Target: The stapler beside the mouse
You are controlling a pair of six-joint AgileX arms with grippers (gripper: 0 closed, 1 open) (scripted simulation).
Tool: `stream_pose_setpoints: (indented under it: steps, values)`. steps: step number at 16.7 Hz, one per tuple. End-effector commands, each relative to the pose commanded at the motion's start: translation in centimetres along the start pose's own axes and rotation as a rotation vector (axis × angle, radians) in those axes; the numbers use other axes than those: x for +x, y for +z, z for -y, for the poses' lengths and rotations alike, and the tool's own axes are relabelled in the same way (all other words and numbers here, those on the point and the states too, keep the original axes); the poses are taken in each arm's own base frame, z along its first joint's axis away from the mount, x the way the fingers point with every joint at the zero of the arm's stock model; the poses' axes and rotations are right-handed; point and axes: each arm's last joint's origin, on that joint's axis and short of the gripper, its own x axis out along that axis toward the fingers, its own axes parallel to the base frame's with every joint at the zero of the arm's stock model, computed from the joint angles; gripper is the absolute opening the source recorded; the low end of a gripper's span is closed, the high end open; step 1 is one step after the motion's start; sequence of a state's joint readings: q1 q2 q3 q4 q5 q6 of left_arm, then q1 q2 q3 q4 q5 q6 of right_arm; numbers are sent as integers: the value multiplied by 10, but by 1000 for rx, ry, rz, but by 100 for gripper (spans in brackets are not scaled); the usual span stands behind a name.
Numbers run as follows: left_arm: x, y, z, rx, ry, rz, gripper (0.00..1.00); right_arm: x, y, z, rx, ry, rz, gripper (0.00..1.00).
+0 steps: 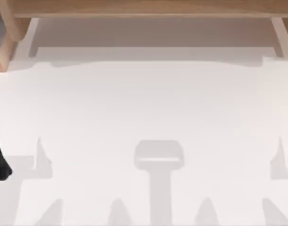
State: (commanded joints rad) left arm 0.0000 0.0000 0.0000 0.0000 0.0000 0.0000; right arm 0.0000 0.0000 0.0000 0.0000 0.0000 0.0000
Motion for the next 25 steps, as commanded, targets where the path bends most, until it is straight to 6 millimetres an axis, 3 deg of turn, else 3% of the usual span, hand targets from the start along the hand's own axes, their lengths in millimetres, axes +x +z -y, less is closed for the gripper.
stream_pose_setpoints:
  steps: [5,8,11,14,17,22,25]
  values:
    - [1,9,-1,-3,11,-34,100,0,0,0,0,0,0,100]
    - [8,29,-4,-10,31,-139,100,0,0,0,0,0,0,100]
    - [26,51,-8,-25,53,-325,100,0,0,0,0,0,0,100]
    - [58,64,-16,-54,78,-593,100,0,0,0,0,0,0,100]
    - [99,62,-28,-101,101,-905,100,0,0,0,0,0,0,100]
    - [173,35,-58,-204,129,-1384,100,0,0,0,0,0,0,100]
    - [214,15,-80,-251,142,-1565,100,0,0,0,0,0,0,100]
